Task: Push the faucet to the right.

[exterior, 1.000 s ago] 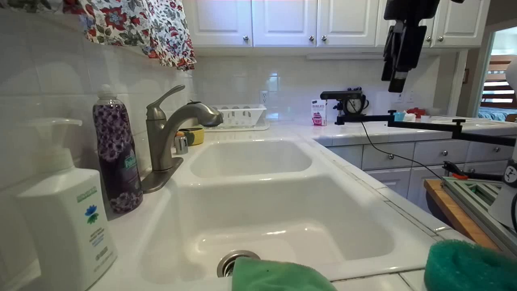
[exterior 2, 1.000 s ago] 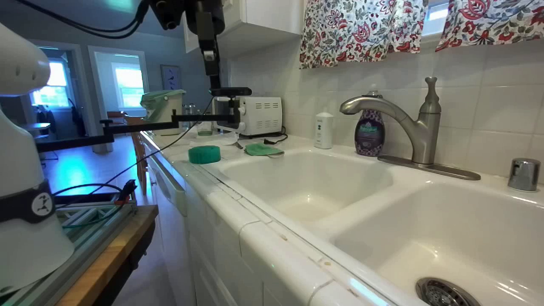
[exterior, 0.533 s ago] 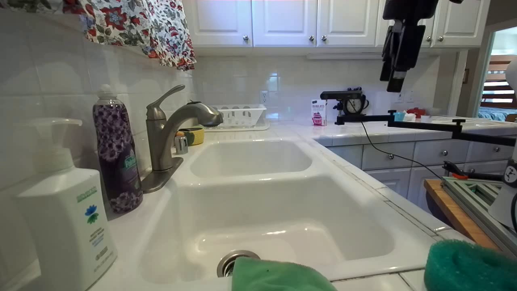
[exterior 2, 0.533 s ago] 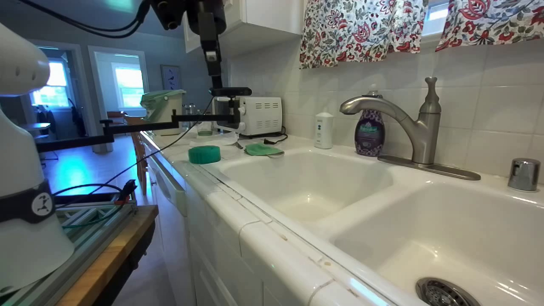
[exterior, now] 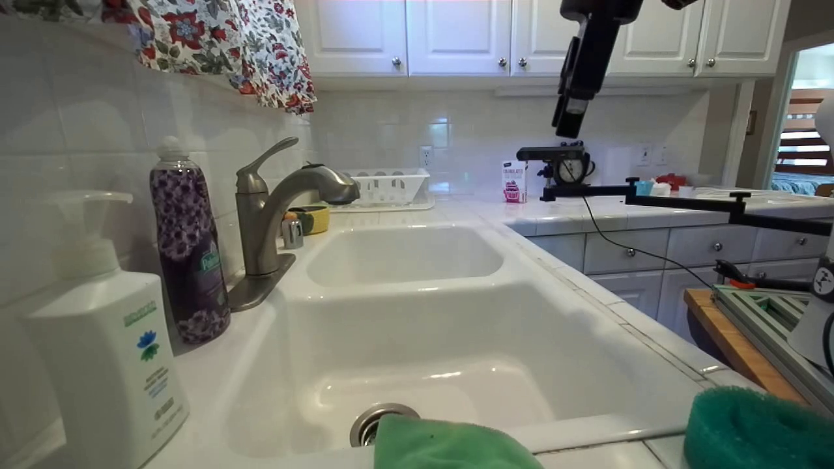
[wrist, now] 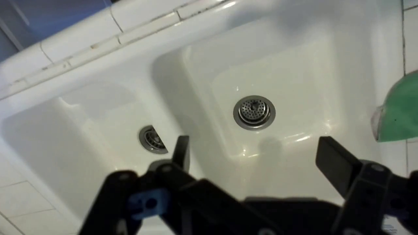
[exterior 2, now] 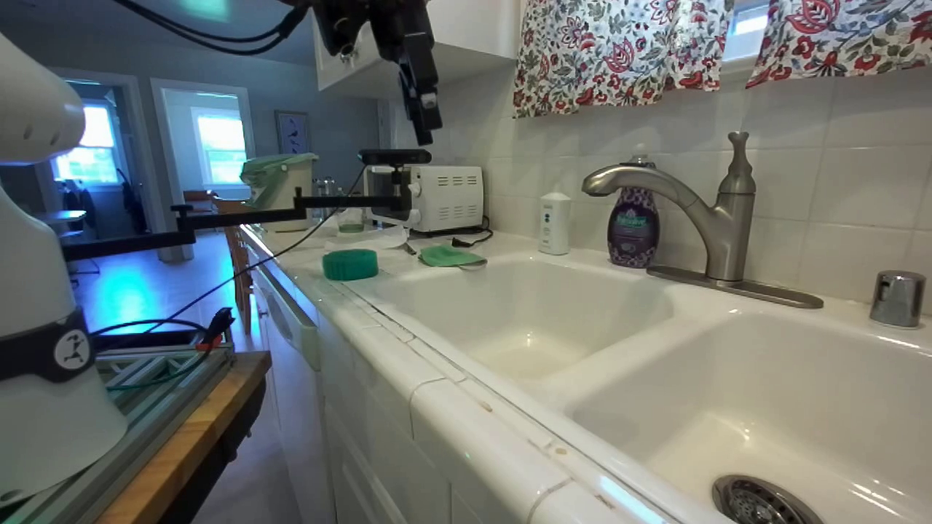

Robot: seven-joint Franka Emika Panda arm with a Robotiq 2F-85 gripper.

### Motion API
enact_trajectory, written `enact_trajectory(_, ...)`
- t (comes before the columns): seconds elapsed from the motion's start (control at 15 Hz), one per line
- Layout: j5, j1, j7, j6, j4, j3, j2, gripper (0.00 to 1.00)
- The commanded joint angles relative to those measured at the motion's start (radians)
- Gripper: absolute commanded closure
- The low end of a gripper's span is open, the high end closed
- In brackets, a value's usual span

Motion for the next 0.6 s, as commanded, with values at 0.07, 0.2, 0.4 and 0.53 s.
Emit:
enact_trajectory(0.07,-0.057,0.010,0.009,0.024,0.162,-0.004,0.181,0.00)
enact_trajectory(0.2,-0.089,0.011,0.014,0.031,0.250,-0.003,0.260,0.00)
enact_trajectory(0.4,-0.153,0.019,0.018,0.044,0.387,-0.005,0.382,0.00)
enact_trajectory(0.53,-0.193,0.034,0.017,0.049,0.473,-0.012,0.459,0.00)
